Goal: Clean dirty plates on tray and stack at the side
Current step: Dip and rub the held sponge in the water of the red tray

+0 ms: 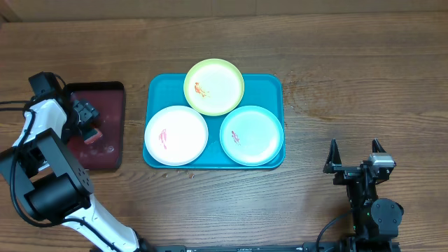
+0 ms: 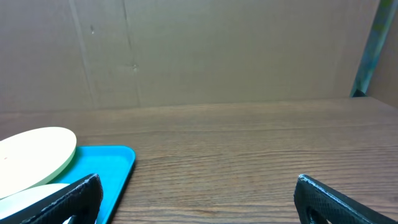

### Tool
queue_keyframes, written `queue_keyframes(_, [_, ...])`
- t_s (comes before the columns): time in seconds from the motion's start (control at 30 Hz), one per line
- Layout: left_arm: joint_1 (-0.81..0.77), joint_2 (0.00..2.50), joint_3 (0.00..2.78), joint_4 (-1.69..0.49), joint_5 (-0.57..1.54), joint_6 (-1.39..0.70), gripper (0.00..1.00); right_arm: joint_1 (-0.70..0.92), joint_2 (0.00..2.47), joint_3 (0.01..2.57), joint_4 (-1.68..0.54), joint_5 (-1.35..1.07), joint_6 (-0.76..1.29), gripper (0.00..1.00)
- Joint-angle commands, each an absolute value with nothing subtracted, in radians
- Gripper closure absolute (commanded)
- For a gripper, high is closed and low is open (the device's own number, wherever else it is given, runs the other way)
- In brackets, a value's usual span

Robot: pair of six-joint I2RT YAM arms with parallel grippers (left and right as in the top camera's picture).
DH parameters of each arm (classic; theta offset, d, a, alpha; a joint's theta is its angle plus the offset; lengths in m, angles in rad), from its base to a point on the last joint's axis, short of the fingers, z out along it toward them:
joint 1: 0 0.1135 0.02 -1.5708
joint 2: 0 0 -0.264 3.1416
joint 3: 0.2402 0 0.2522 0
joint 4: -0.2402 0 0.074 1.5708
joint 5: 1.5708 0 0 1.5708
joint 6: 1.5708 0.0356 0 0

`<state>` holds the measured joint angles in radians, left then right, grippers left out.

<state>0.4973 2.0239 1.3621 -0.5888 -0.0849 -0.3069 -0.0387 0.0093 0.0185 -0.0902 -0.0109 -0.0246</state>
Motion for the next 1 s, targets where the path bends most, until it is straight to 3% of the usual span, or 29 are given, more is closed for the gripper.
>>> queue_keyframes(0.0, [0.497, 2.049, 1.356, -0.566, 0.001, -0.243, 0.18, -0.041, 0.003, 0.008, -0.084, -0.004, -0.027, 0.00])
queue_keyframes(0.1, [0.497, 2.065, 1.356, -0.558, -0.012, -0.243, 0.25, -0.041, 0.003, 0.008, -0.084, -0.005, -0.027, 0.00])
queue_keyframes(0.17, [0.497, 2.079, 1.356, -0.555, -0.014, -0.243, 0.42, -0.041, 0.003, 0.008, -0.084, -0.004, -0.027, 0.00])
queue_keyframes(0.23, [0.497, 2.093, 1.356, -0.556, -0.020, -0.243, 0.71, -0.041, 0.003, 0.008, -0.084, -0.004, -0.027, 0.00])
queue_keyframes(0.3, [0.497, 2.110, 1.356, -0.564, -0.023, -0.246, 0.90, -0.041, 0.003, 0.008, -0.084, -0.005, -0.027, 0.00])
queue_keyframes(0.33, [0.497, 2.120, 1.356, -0.571, -0.027, -0.247, 0.96, -0.041, 0.003, 0.008, -0.084, -0.004, -0.027, 0.00])
queue_keyframes(0.4, [0.497, 2.132, 1.356, -0.600, -0.026, -0.247, 0.96, -0.041, 0.003, 0.008, -0.084, -0.004, -0.027, 0.00])
queue_keyframes(0.43, [0.497, 2.132, 1.356, -0.613, -0.025, -0.247, 0.89, -0.041, 0.003, 0.008, -0.084, -0.005, -0.027, 0.00])
queue_keyframes(0.47, [0.497, 2.132, 1.356, -0.625, -0.025, -0.247, 0.73, -0.041, 0.003, 0.008, -0.084, -0.005, -0.027, 0.00])
queue_keyframes(0.53, [0.497, 2.131, 1.357, -0.654, -0.025, -0.247, 0.13, -0.041, 0.003, 0.008, -0.084, -0.004, -0.027, 0.00])
queue_keyframes(0.57, [0.496, 2.131, 1.357, -0.695, -0.022, -0.247, 0.00, -0.041, 0.003, 0.008, -0.084, -0.004, -0.027, 0.00])
queue_keyframes(0.67, [0.496, 2.131, 1.357, -0.766, 0.019, -0.248, 0.00, -0.041, 0.003, 0.008, -0.084, -0.005, -0.027, 0.00])
queue_keyframes(0.73, [0.496, 2.131, 1.357, -0.803, 0.067, -0.251, 0.12, -0.041, 0.003, 0.008, -0.084, -0.004, -0.027, 0.00])
queue_keyframes(0.8, [0.496, 2.131, 1.357, -0.815, 0.128, -0.250, 0.46, -0.041, 0.003, 0.008, -0.084, -0.005, -0.027, 0.00])
queue_keyframes(0.87, [0.496, 2.131, 1.357, -0.813, 0.128, -0.251, 0.85, -0.041, 0.003, 0.008, -0.084, -0.004, -0.027, 0.00])
queue_keyframes(0.9, [0.496, 2.131, 1.357, -0.811, 0.127, -0.251, 0.96, -0.041, 0.003, 0.008, -0.084, -0.004, -0.027, 0.00])
queue_keyframes(0.97, [0.496, 2.131, 1.357, -0.807, 0.128, -0.251, 0.96, -0.041, 0.003, 0.008, -0.084, -0.004, -0.027, 0.00])
